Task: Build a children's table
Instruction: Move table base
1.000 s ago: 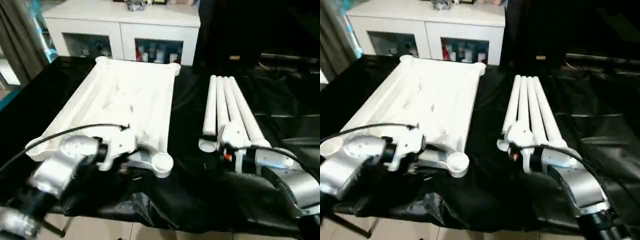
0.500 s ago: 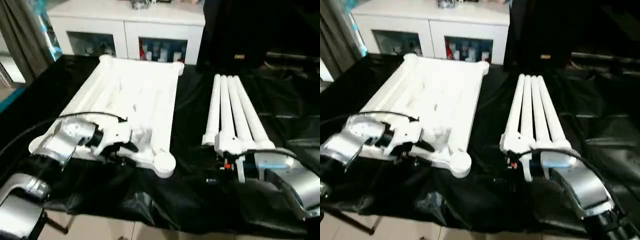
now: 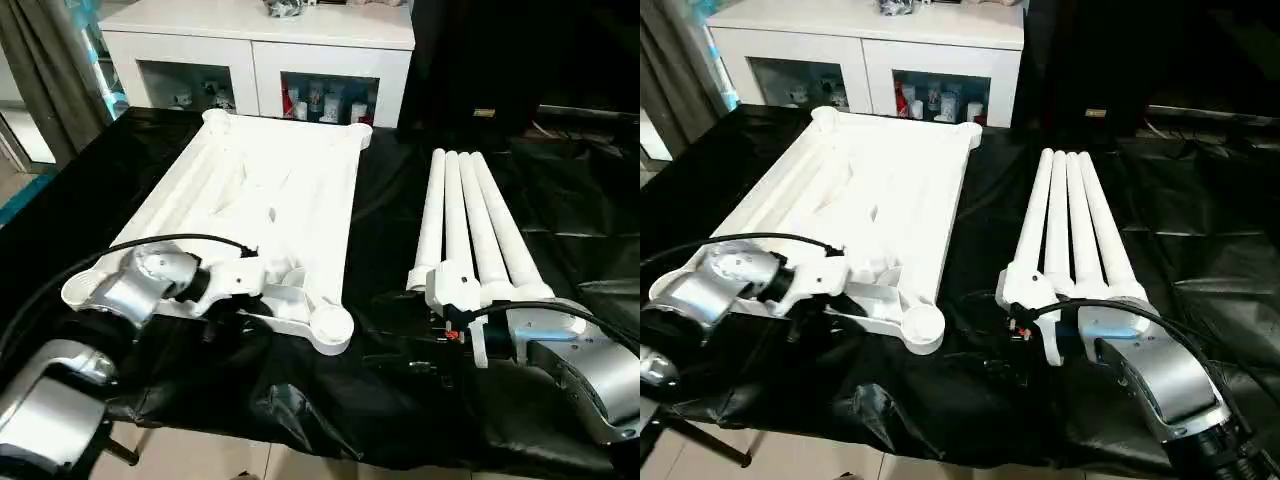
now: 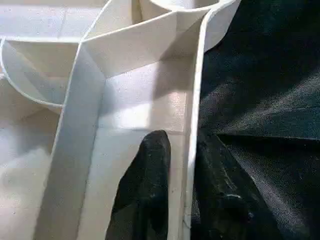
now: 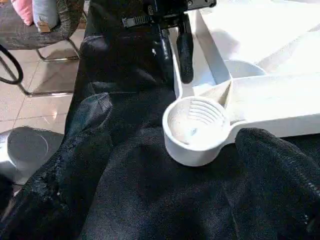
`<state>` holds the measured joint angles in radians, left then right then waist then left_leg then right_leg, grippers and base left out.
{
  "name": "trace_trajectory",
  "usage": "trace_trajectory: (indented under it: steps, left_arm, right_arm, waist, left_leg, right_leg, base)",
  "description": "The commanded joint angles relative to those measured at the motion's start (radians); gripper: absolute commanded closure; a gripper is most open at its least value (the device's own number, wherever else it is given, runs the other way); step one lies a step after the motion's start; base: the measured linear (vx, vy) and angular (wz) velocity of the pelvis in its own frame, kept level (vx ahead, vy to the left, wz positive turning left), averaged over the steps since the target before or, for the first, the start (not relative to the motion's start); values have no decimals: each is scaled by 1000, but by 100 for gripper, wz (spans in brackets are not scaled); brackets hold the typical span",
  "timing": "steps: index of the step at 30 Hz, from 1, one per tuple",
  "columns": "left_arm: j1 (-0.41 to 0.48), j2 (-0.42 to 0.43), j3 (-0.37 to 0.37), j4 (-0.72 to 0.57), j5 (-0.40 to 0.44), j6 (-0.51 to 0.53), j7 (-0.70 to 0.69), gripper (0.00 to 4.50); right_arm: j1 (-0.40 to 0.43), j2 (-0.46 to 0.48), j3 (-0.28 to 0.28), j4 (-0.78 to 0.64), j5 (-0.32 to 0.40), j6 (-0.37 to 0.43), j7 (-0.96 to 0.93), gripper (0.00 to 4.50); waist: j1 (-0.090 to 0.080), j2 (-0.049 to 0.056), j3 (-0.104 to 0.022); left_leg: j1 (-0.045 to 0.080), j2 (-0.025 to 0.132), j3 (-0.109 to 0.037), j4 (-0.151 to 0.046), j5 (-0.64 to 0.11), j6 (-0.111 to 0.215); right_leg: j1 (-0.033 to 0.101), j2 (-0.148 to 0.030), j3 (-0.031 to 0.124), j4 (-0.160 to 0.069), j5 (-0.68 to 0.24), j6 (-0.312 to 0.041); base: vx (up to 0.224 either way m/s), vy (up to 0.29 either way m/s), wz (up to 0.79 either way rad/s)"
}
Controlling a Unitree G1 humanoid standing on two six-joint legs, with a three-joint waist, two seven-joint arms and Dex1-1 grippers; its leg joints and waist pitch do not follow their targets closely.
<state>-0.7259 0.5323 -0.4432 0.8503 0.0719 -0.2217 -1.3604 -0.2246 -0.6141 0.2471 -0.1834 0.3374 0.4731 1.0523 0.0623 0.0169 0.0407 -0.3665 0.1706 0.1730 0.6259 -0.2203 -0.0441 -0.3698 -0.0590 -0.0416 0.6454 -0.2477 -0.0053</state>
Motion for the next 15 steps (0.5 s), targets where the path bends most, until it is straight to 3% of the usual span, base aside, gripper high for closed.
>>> trace_trajectory:
  steps: [1, 7, 15]
  left_arm:
    - [-18, -4, 18, 4, 4, 0, 20, 399]
    - [46, -26, 39, -94, 9, -21, 103, 445]
    - [117, -44, 37, -273, 71, -39, 250, 445]
  right_arm:
    - [1, -4, 9, -11, -13, 7, -6, 4]
    - [1, 0, 12, -8, -21, 2, -14, 4]
    - [-1, 9, 16, -3, -33, -4, -23, 4]
  waist:
    - [3, 4, -51]
    - [1, 2, -51]
    - [0, 0, -49]
  left_leg:
    - [14, 70, -25, -85, -125, 24]
    - [10, 73, -27, -87, -120, 25]
    - [9, 71, -24, -85, -104, 44]
  right_leg:
    - [42, -98, 55, -73, 71, -296]
    - [44, -98, 54, -71, 76, -292]
    - [41, -95, 55, -76, 45, -279]
  base:
    - [0, 0, 0]
    - [0, 0, 0]
    - [0, 0, 0]
